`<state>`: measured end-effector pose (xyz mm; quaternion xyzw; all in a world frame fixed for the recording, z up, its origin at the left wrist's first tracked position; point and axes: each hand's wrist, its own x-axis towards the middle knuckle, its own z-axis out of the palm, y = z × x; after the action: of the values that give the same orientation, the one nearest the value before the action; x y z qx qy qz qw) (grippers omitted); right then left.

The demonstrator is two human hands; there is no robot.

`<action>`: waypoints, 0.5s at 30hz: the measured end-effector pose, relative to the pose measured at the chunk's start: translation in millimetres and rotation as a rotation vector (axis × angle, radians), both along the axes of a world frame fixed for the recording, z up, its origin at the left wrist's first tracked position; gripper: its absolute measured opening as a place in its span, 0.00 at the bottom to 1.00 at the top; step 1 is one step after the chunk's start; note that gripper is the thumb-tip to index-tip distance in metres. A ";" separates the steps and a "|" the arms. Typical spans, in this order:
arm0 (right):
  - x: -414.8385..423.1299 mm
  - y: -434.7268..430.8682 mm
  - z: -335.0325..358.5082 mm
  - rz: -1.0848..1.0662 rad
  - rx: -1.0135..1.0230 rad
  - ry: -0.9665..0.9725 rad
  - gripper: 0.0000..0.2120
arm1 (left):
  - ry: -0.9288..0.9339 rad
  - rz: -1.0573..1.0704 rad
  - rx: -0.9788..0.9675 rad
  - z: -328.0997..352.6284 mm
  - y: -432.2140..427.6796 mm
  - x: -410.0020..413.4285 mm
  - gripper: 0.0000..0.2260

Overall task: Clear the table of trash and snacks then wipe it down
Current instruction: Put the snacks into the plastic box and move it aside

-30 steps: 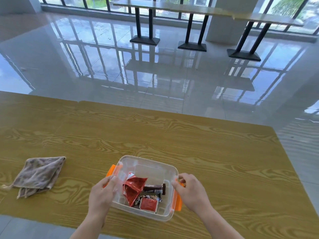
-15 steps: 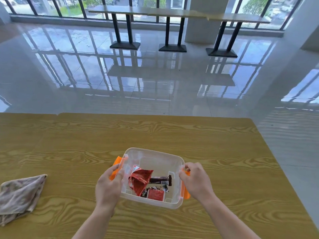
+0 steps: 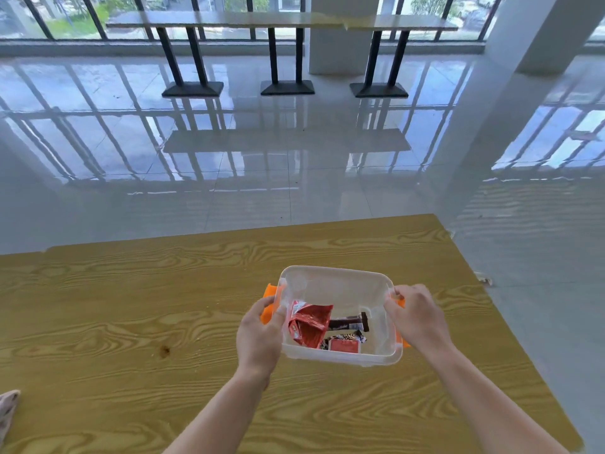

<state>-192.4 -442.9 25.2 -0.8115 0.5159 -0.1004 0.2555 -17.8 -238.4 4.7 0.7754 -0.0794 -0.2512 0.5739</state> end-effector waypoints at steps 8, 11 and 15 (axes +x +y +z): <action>-20.4 -83.9 -6.2 -0.056 -0.040 0.090 0.15 | -0.070 -0.123 0.070 -3.3 -100.3 -11.9 0.06; -26.4 -113.2 -8.5 -0.065 -0.056 0.128 0.16 | -0.077 -0.152 0.097 -8.4 -134.1 -15.9 0.07; -30.9 -151.7 -11.5 -0.066 -0.091 0.184 0.17 | -0.066 -0.177 0.113 -13.7 -176.2 -21.1 0.08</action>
<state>-223.2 -594.6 13.7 -0.8108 0.5584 -0.0570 0.1662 -38.9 -414.6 -9.0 0.8043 -0.1522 -0.2790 0.5021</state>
